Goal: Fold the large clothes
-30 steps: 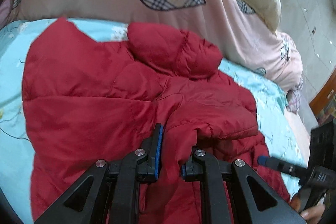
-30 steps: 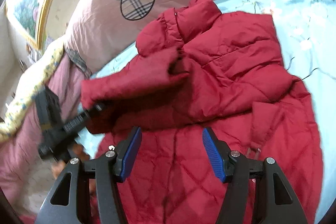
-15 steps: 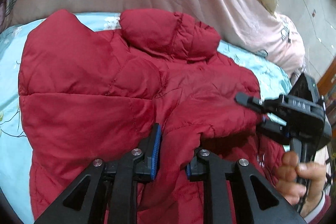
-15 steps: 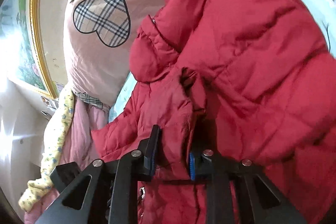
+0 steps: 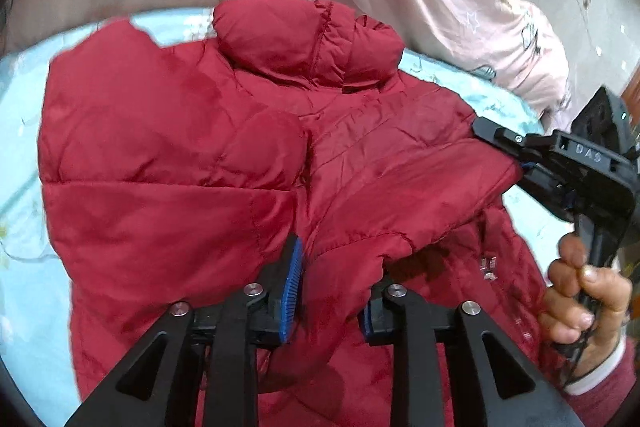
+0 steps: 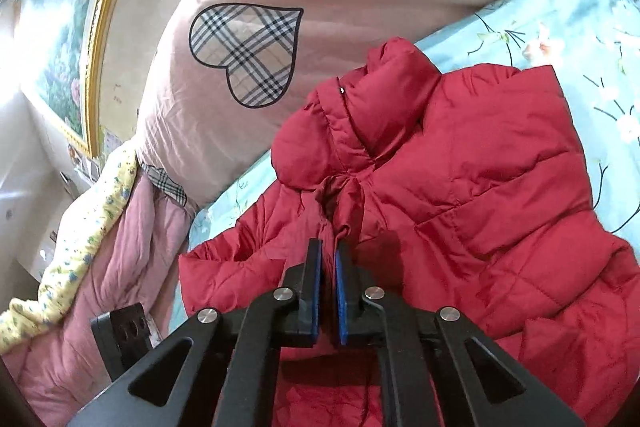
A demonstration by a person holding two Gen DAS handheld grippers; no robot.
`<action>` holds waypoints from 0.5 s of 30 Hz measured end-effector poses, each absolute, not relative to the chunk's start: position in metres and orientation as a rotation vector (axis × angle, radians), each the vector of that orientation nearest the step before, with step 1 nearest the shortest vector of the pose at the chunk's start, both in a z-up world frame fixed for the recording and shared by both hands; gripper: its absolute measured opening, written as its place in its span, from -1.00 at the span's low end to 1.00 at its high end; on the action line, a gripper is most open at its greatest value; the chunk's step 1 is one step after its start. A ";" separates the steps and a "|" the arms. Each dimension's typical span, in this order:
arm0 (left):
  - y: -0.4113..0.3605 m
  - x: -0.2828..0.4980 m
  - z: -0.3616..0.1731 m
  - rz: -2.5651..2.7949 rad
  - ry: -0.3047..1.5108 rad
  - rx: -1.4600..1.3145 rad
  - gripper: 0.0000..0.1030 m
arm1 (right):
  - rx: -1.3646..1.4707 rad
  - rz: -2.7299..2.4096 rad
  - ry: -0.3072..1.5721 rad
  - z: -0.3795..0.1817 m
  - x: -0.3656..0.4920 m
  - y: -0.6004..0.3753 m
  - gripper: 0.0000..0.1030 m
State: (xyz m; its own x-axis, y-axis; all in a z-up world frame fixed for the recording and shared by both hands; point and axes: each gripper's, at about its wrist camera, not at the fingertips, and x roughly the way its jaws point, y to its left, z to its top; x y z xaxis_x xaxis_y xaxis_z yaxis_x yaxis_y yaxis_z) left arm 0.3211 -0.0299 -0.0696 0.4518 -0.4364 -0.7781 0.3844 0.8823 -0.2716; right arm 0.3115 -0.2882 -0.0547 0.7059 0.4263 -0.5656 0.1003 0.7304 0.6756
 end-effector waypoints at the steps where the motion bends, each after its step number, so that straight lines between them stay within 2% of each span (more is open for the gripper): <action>1: -0.034 0.320 -0.068 -0.501 0.966 -0.025 -0.40 | 0.743 0.199 0.784 -0.056 0.311 -0.289 -0.90; 4: -0.041 0.307 -0.061 -0.499 0.885 0.039 0.19 | 0.752 0.189 0.792 -0.061 0.308 -0.293 -0.91; 5: -0.042 0.302 -0.059 -0.490 0.848 0.057 0.66 | 0.756 0.183 0.794 -0.063 0.308 -0.295 -0.91; 6: -0.042 0.295 -0.056 -0.485 0.823 0.068 0.97 | 0.761 0.175 0.797 -0.065 0.307 -0.298 -0.91; 15: -0.009 0.296 -0.048 -0.470 0.800 -0.034 0.96 | 0.736 0.076 0.768 -0.063 0.300 -0.332 -0.92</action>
State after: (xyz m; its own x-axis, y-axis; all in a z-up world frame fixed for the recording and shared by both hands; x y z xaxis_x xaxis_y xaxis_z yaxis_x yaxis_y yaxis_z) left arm 0.2961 -0.0085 -0.0476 0.5995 -0.4176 -0.6828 0.3923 0.8969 -0.2041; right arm 0.2998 -0.3318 -0.0634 0.7294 0.3193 -0.6050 0.1946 0.7510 0.6309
